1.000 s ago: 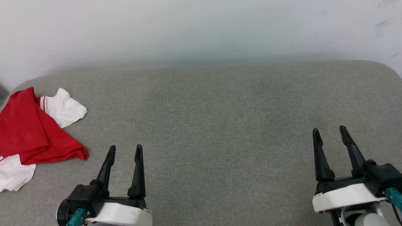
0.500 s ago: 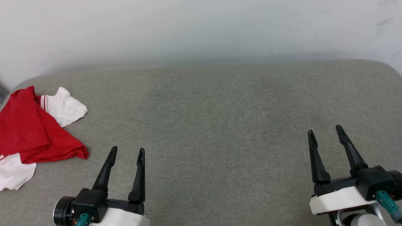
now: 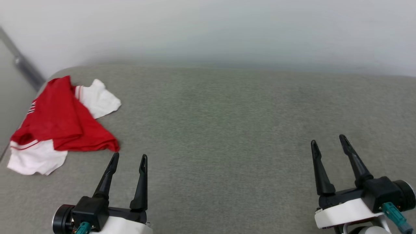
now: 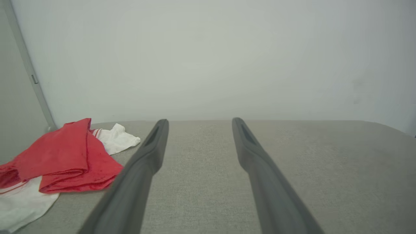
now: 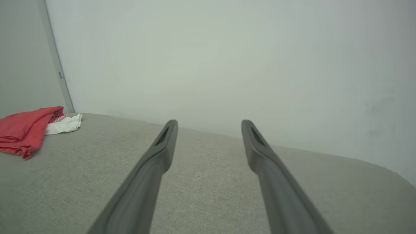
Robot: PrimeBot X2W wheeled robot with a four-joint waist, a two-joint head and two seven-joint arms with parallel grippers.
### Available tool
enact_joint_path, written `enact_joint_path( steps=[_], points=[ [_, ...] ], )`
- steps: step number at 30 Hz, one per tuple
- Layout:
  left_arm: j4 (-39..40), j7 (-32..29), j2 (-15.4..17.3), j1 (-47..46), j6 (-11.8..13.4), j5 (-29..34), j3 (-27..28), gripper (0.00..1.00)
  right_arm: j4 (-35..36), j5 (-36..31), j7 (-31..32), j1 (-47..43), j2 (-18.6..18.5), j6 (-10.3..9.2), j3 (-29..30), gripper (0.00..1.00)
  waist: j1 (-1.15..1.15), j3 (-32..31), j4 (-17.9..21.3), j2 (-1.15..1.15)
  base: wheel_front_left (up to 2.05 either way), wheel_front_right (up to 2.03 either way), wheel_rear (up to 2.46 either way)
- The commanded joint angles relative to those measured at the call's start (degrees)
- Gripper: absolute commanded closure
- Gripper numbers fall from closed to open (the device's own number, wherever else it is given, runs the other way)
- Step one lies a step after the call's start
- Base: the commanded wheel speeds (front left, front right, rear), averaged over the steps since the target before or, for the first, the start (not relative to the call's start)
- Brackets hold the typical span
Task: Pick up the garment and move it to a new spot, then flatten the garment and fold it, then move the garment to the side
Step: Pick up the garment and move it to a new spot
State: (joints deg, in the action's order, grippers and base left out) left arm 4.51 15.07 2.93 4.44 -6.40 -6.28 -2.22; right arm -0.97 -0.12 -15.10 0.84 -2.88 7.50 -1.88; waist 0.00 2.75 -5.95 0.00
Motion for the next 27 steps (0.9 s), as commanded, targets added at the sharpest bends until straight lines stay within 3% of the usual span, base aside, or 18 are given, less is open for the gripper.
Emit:
enact_joint_path(
  steps=[1, 12, 22, 27],
  points=[
    [-0.1, 0.2, 0.0, 0.7, 0.0, 0.1, 0.4, 0.00, 0.1, 0.3, -0.1, -0.6, 0.0, -0.02, -0.5, 0.00, 0.00, -0.2, -3.2, 0.00, 0.00, 0.00, 0.00],
    [-0.8, 0.2, 0.0, 2.4, -0.5, -0.1, 3.9, 0.00, -0.5, 0.8, -0.1, -1.3, 0.0, -0.02, -4.1, 0.00, 0.00, -1.6, -15.1, 0.00, 0.00, 0.00, 0.00],
    [-0.7, 0.2, -0.1, 3.7, -0.7, -0.2, 4.8, 0.00, -0.8, 1.2, -0.1, -2.2, 0.0, -0.02, -6.1, 0.00, 0.00, -2.6, -21.8, 0.00, 0.00, 0.00, 0.00],
    [0.2, 0.2, -0.1, 4.2, -0.7, -0.5, 5.5, 0.00, -1.3, 0.9, -0.1, -0.9, 0.0, -0.02, -7.4, 0.00, 0.00, -2.0, -22.7, 0.00, 0.00, 0.00, 0.00]
  ],
)
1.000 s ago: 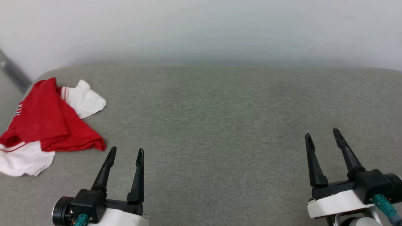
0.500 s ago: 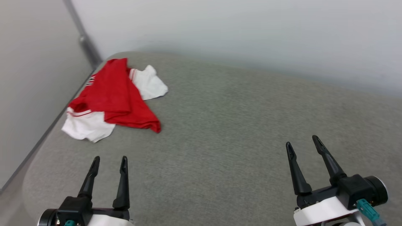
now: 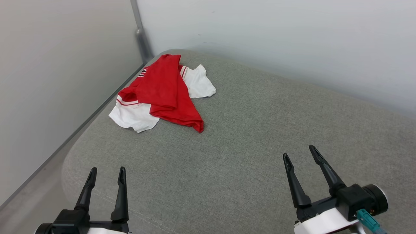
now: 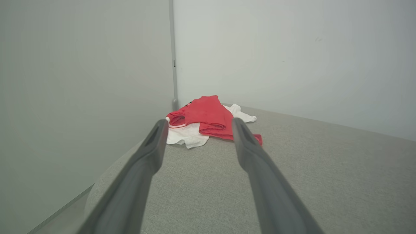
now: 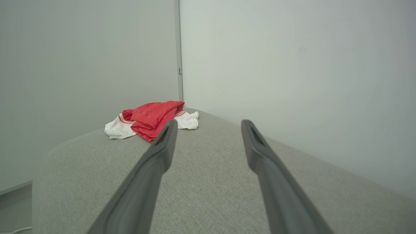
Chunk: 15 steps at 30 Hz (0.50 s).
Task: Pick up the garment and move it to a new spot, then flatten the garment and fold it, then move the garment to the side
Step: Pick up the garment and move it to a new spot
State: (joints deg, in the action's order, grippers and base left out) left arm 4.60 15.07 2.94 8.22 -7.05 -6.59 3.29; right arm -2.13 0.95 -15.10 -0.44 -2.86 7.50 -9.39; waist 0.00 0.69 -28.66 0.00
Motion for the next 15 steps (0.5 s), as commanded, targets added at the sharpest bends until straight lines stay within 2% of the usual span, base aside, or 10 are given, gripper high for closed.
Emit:
enact_joint_path(
  steps=[1, 11, 15],
  points=[
    [0.3, 0.2, -0.1, 0.4, -0.1, -0.2, 0.1, 0.00, -0.2, -0.3, -0.1, 0.7, 0.0, -0.02, -0.1, 0.00, 0.00, 0.1, -0.1, 0.00, 0.00, 0.00, 0.00],
    [2.0, 0.2, -0.1, 0.4, 0.3, 1.4, 0.8, 0.00, -1.0, 0.6, -0.1, 1.4, 0.0, -0.02, -0.2, 0.00, 0.00, 0.4, -0.2, 0.00, 0.00, 0.00, 0.00],
    [0.8, 0.2, -0.1, -0.5, -0.1, -0.2, 0.2, 0.00, -0.3, -0.2, -0.1, 0.8, 0.0, -0.02, 0.4, 0.00, 0.00, 1.2, -0.1, 0.00, 0.00, 0.00, 0.00]
  ],
)
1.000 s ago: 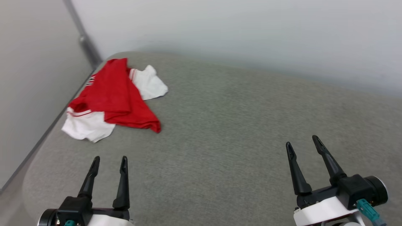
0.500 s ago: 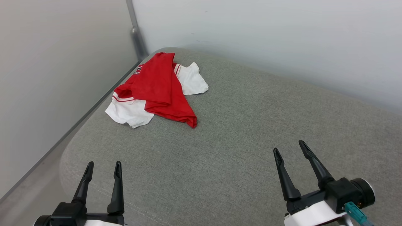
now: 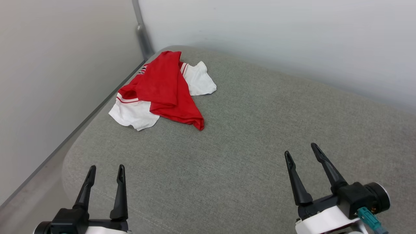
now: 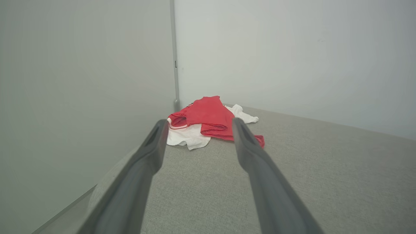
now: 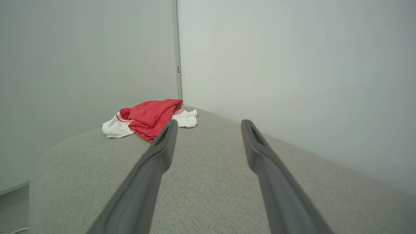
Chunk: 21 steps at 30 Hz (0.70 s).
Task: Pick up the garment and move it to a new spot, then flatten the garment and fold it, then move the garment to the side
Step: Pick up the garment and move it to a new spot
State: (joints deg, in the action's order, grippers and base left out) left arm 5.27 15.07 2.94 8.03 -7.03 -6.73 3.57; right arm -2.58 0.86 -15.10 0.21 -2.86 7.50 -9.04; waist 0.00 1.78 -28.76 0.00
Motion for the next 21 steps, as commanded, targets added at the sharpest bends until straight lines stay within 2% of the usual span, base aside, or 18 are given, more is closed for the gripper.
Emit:
enact_joint_path(
  steps=[1, 8, 11, 14, 17, 21],
  points=[
    [-0.3, 0.2, -0.1, -0.7, -0.1, -0.5, -0.1, 0.00, 0.3, -0.6, -0.1, 0.1, 0.0, -0.02, 0.0, 0.00, 0.00, 0.7, 0.4, 0.00, 0.00, 0.00, 0.00],
    [-3.0, 0.2, 0.1, -7.3, -0.4, -4.2, 0.0, 0.00, 2.1, -5.7, -0.1, 3.0, 0.0, -0.02, 0.0, 0.00, 0.00, 8.3, 4.5, 0.00, 0.00, 0.00, 0.00],
    [-5.3, 0.2, 3.2, -12.3, -0.4, -6.6, -1.0, 0.00, 3.1, -8.1, -0.1, 4.7, -0.1, -0.02, 0.2, 0.00, 0.00, 12.5, 6.8, 0.00, 0.00, 0.00, 0.00],
    [-9.6, 0.2, 8.1, -18.9, -0.4, -10.2, -3.1, 0.00, 4.4, -9.4, -0.1, 6.0, -0.8, -0.02, 1.0, 0.00, 0.00, 16.7, 8.5, 0.00, 0.00, 0.00, 0.00],
    [-15.7, 0.1, 14.9, -26.6, -0.4, -14.7, -5.9, 0.00, 5.4, -10.0, -0.1, 7.4, -1.4, -0.02, 1.5, 0.00, 0.00, 20.6, 10.2, 0.00, 0.00, 0.00, 0.00],
    [-22.4, -6.0, 23.6, -37.5, -0.4, -22.7, -10.4, 0.00, 6.7, -11.1, -0.1, 8.8, -2.3, -0.02, 1.6, 0.00, 0.00, 25.4, 12.4, 0.00, 0.00, 0.00, 0.00]
  ],
)
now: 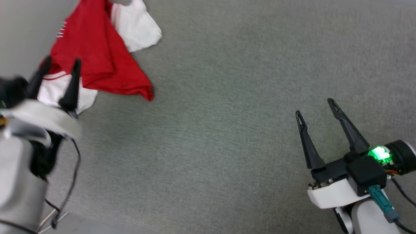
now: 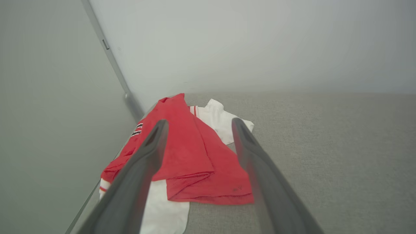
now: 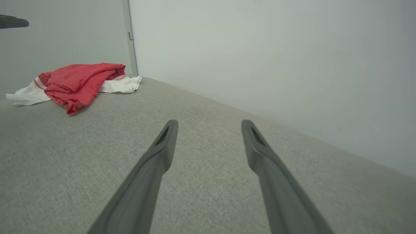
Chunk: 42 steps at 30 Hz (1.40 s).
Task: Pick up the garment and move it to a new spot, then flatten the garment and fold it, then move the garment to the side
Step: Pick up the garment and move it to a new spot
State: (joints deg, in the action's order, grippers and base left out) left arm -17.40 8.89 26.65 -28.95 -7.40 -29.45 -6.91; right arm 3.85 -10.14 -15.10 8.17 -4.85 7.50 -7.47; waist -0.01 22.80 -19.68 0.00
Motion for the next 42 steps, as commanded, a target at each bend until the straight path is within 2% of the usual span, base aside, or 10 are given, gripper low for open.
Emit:
enact_joint_path(
  steps=[1, 6, 12, 18, 25, 26, 27, 28, 34, 42],
  points=[
    [-1.0, -2.1, 1.8, -3.1, 0.0, -2.0, -1.6, 0.00, 0.6, -0.4, -0.1, 1.1, -0.5, -0.02, 0.3, 0.00, 0.01, 5.4, 3.7, 0.00, 0.00, 0.00, 0.00],
    [-7.0, -14.6, 10.3, -14.4, 0.0, -12.7, -6.4, 0.00, 2.2, -1.2, -0.1, 2.6, -0.9, -0.02, 1.0, 0.00, 0.01, 10.6, 6.2, 0.00, 0.00, 0.00, 0.00],
    [-12.2, -31.3, 16.0, -23.2, 0.0, -25.3, -10.3, 0.00, 3.4, -1.7, -0.1, 3.3, -0.7, -0.02, 1.6, 0.00, 0.01, 14.9, 8.2, 0.00, 0.00, 0.00, 0.00],
    [-17.2, -40.1, 17.8, -28.3, 0.0, -30.8, -12.6, 0.00, 3.3, -2.5, 0.1, 3.5, -0.7, -0.04, 1.2, 0.00, 0.01, 18.2, 9.3, 0.00, 0.00, 0.00, 0.00],
    [-20.3, -46.5, 16.9, -30.5, -0.1, -34.7, -16.1, 0.00, 2.8, -3.8, 0.4, 3.3, -0.8, -0.05, 0.4, 0.00, 0.01, 20.6, 10.0, 0.00, 0.00, 0.00, 0.00],
    [-20.6, -47.4, 16.8, -30.4, -0.1, -35.1, -16.8, 0.35, 2.8, -3.9, 0.4, 3.3, -0.9, -0.05, 0.5, 0.00, 0.01, 20.7, 10.0, 0.00, 0.00, 0.00, 0.00],
    [-20.7, -48.1, 16.6, -30.3, -0.1, -35.5, -17.6, 0.91, 2.7, -3.9, 0.4, 3.2, -0.9, -0.05, 0.5, 0.00, 0.01, 20.8, 10.0, 0.00, 0.00, 0.00, 0.00],
    [-20.5, -48.4, 16.5, -30.1, -0.1, -35.7, -18.3, 1.00, 2.6, -3.9, 0.5, 3.2, -0.9, -0.05, 0.6, 0.00, 0.01, 20.8, 10.0, 0.00, 0.00, 0.00, 0.00],
    [-19.5, -43.8, 16.6, -30.1, -0.3, -36.7, -20.1, 1.00, 1.9, -4.0, 0.5, 3.7, -0.9, -0.04, 0.3, 0.00, 0.01, 18.7, 9.4, 0.00, 0.00, 0.00, 0.00],
    [-18.0, -29.7, 20.0, -29.9, 0.0, -34.5, -22.5, 1.00, 0.8, -3.0, 0.0, 3.5, -0.2, -0.02, -0.8, 0.00, 0.01, 10.0, 9.5, 0.00, 0.00, 0.00, 0.00]
  ],
)
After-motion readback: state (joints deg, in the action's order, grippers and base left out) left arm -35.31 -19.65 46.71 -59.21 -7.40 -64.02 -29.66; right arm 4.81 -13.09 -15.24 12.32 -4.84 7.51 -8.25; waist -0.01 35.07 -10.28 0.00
